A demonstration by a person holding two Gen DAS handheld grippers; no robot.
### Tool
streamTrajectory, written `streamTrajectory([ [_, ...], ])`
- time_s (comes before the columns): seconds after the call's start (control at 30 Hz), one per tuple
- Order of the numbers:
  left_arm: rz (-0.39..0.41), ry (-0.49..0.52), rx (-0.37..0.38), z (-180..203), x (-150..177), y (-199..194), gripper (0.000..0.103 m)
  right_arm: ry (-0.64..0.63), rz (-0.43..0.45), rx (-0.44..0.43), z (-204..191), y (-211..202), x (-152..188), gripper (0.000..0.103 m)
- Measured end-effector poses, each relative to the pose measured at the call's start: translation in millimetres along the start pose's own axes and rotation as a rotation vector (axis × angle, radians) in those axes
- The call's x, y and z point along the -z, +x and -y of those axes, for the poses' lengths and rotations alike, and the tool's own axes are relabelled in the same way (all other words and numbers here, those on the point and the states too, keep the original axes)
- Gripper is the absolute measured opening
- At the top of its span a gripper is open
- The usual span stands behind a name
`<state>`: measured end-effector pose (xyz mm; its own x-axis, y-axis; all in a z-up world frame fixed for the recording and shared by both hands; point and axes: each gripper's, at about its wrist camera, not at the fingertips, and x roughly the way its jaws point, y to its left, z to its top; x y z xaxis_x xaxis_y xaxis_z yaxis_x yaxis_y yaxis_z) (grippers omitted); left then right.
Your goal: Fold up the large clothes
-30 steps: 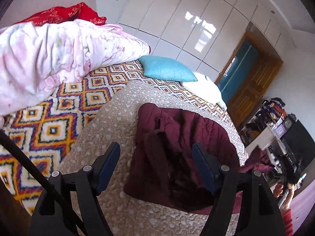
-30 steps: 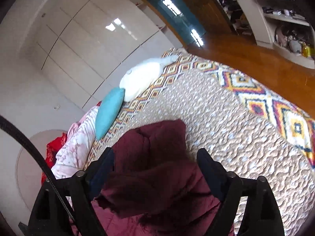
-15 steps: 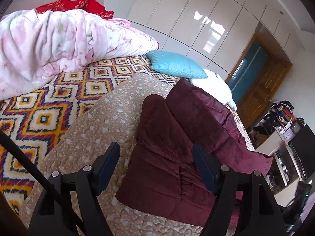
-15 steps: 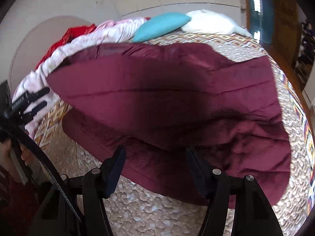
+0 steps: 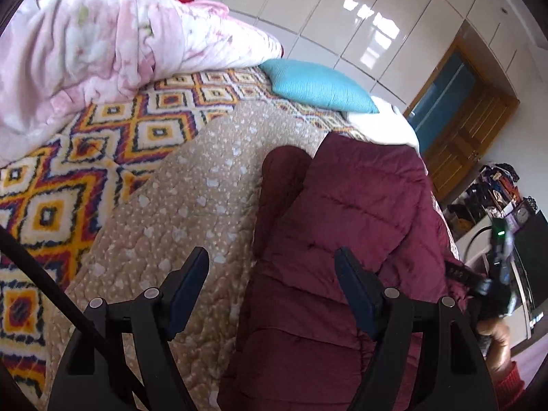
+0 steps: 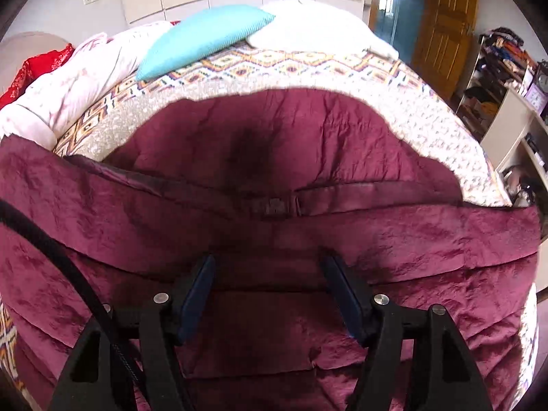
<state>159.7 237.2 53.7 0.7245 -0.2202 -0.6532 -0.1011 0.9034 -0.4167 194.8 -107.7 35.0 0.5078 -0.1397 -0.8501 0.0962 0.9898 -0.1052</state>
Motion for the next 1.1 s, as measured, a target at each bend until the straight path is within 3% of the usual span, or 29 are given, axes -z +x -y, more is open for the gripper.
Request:
streamTrajectory([
  [0.13,-0.026,-0.018,0.000,-14.5,10.3,8.6,0.075,0.025,0.137,-0.084,-6.4,-61.6,-0.8,0.072],
  [0.3,-0.119,-0.003,0.073,-19.1,29.0,21.9,0.074,-0.012,0.205,-0.272,-46.8,-120.8,-19.6,0.090],
  [0.4,-0.159,0.061,0.102,-10.1,42.6,26.0,0.049,-0.084,0.150,-0.353,-93.8,-123.2,-20.8,0.092],
  [0.5,-0.146,0.102,0.089,-4.1,49.8,21.1,0.047,-0.193,0.095,-0.314,-138.2,-105.6,-12.5,0.093],
  [0.6,-0.139,0.111,0.106,-2.9,52.5,14.5,0.047,-0.272,0.052,-0.206,-167.0,-64.2,-12.3,0.093],
  [0.7,-0.153,0.104,0.127,-4.9,54.7,13.6,0.047,-0.280,-0.003,-0.069,-170.5,-14.9,-19.8,0.095],
  [0.73,-0.152,0.107,0.131,-4.9,53.9,13.5,0.047,-0.267,-0.037,-0.052,-171.3,-1.9,-19.9,0.084],
  [0.77,-0.151,0.115,0.139,-4.1,53.1,12.9,0.043,-0.257,-0.062,-0.061,-168.6,1.9,-20.9,0.050],
  [0.83,-0.134,0.129,0.143,-2.5,50.3,7.3,0.038,-0.223,-0.078,-0.063,-163.3,3.0,-25.3,0.016],
  [1.1,-0.040,0.064,0.215,-6.9,24.3,-11.0,0.034,-0.179,0.090,-0.115,-181.1,-56.1,-80.0,0.011],
])
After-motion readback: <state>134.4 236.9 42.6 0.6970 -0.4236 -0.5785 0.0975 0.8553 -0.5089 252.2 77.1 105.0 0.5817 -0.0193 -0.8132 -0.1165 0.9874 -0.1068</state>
